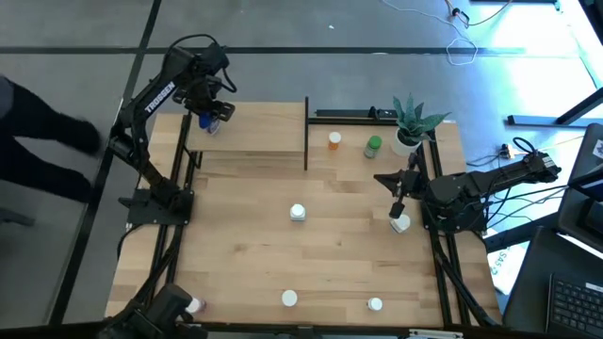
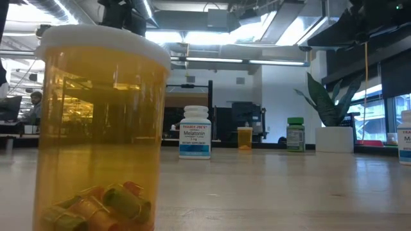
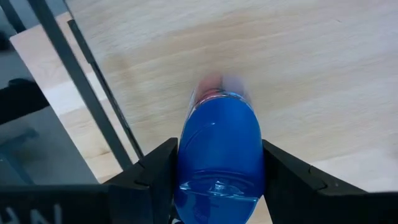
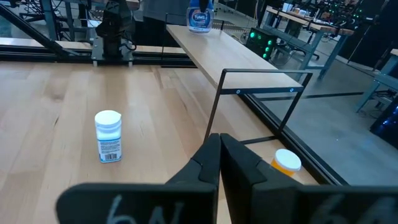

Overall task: Pick and place medicine bottles onto shelf by color
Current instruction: Put the blue pill bottle on the shelf

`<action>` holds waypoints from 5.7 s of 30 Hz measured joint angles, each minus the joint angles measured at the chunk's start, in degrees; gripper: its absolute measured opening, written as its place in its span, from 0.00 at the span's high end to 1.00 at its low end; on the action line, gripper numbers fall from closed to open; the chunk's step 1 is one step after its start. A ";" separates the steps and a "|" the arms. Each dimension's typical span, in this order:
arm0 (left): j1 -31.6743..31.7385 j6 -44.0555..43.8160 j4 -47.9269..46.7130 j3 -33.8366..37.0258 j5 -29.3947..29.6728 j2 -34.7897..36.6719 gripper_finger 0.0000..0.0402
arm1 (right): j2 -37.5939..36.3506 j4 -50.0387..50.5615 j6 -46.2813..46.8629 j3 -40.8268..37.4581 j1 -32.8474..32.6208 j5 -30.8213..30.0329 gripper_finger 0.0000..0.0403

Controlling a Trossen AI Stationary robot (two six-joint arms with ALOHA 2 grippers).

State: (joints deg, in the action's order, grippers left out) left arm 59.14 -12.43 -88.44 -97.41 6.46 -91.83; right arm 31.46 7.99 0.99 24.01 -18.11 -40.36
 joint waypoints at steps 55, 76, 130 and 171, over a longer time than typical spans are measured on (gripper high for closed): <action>-5.03 11.85 -1.57 -14.82 0.41 0.02 0.30 | 0.00 0.00 0.00 -0.02 0.00 0.00 0.96; -35.14 -10.96 -1.57 -2.92 8.68 0.04 0.31 | 0.00 0.00 0.00 -0.02 0.00 0.00 0.96; -29.41 -15.50 -1.57 11.76 26.79 0.02 0.98 | 0.01 0.00 0.00 -0.02 0.00 -0.02 0.96; -20.20 -9.44 -1.57 11.76 26.01 0.02 1.00 | 0.00 -0.94 -5.60 -0.02 0.00 -6.12 0.96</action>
State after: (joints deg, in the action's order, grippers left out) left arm 38.94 -21.87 -90.02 -85.65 32.47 -91.81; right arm 31.46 7.05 -4.60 23.99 -18.11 -46.48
